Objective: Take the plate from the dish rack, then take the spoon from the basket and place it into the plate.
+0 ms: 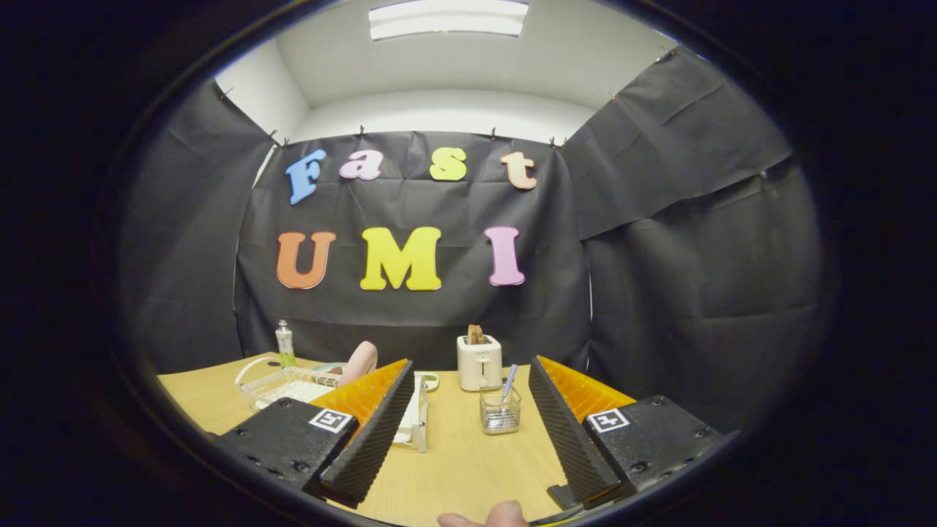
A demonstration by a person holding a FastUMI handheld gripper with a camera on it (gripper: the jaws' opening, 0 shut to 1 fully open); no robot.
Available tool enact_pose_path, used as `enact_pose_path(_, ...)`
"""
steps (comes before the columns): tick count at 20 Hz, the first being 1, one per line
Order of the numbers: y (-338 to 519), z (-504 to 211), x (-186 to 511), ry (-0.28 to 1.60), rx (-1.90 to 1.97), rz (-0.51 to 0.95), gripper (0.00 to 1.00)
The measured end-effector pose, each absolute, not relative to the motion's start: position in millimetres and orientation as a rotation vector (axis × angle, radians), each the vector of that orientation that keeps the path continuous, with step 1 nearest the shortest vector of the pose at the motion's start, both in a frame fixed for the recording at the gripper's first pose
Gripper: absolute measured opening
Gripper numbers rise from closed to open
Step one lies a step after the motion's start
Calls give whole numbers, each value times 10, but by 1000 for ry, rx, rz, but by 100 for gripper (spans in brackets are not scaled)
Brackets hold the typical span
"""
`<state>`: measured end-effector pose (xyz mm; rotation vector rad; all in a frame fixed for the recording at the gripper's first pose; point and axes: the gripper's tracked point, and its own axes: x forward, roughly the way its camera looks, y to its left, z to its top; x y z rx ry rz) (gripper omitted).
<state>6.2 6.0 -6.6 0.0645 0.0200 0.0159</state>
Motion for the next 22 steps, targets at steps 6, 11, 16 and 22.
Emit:
enact_pose_path(6, 87, -100, 113, 38, 53, 28, 100)
enact_pose_path(11, 202, 17, 229, 36, 35, 60, 100)
enact_pose_path(16, 488, 307, 443, 77, 42, 143, 100)
enact_pose_path(22, 1055, 643, 934, 180, 34, 236, 100)
